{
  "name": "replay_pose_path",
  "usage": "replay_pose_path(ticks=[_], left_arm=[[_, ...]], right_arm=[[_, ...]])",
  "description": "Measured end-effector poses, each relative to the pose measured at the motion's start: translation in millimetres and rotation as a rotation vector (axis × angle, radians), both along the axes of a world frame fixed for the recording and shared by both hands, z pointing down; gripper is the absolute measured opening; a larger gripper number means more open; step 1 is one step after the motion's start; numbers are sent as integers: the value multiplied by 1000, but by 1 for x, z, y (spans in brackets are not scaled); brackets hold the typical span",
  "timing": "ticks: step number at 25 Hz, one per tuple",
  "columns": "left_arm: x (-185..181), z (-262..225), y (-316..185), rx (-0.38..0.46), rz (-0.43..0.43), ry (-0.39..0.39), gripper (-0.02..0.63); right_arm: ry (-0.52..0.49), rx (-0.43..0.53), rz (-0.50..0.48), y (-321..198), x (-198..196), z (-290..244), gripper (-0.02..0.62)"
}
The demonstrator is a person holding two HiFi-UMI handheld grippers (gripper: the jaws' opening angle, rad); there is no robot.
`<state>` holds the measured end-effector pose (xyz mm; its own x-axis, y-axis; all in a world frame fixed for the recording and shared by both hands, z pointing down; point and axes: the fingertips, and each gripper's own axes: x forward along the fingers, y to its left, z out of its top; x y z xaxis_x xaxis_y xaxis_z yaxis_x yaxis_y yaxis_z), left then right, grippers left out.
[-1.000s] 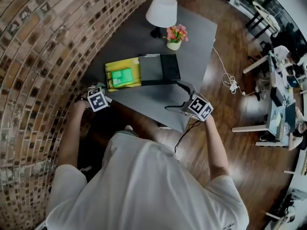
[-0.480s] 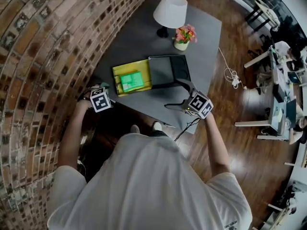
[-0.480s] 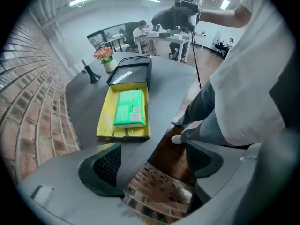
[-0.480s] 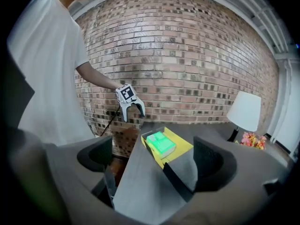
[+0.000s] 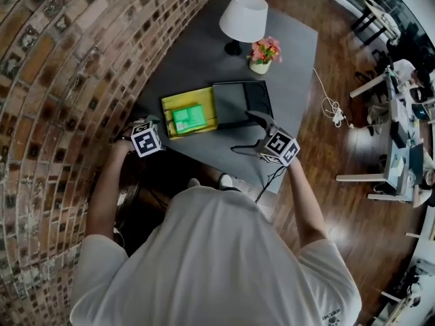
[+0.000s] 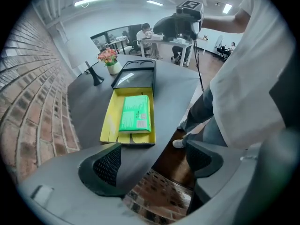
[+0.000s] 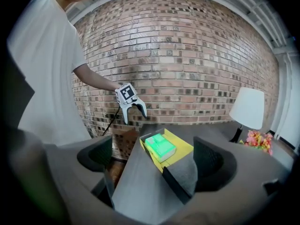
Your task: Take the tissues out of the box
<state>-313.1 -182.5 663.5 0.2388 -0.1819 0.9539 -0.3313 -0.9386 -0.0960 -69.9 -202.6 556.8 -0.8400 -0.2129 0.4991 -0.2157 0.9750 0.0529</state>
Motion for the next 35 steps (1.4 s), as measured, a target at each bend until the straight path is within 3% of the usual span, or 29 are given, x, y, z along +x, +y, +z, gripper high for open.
replay_pose_path(ticks=[4, 11, 16, 23, 32, 35], left_arm=[[2, -4, -9, 17, -8, 0, 434], [16, -25, -25, 80, -1, 71, 433], [22, -57, -41, 167, -97, 246, 433], [34, -102, -47, 218, -220, 503, 433], [26, -101, -54, 281, -330, 586, 434], [22, -97, -63, 300, -386, 624, 474]], right_arm=[[12, -2, -5, -1, 7, 2, 538], [-11, -8, 22, -8, 18, 1, 538], [-25, -12, 35, -10, 21, -1, 538], [-27, -19, 51, -11, 31, -1, 538], [-69, -45, 55, -16, 28, -3, 538], [-122, -70, 76, -18, 28, -10, 538]])
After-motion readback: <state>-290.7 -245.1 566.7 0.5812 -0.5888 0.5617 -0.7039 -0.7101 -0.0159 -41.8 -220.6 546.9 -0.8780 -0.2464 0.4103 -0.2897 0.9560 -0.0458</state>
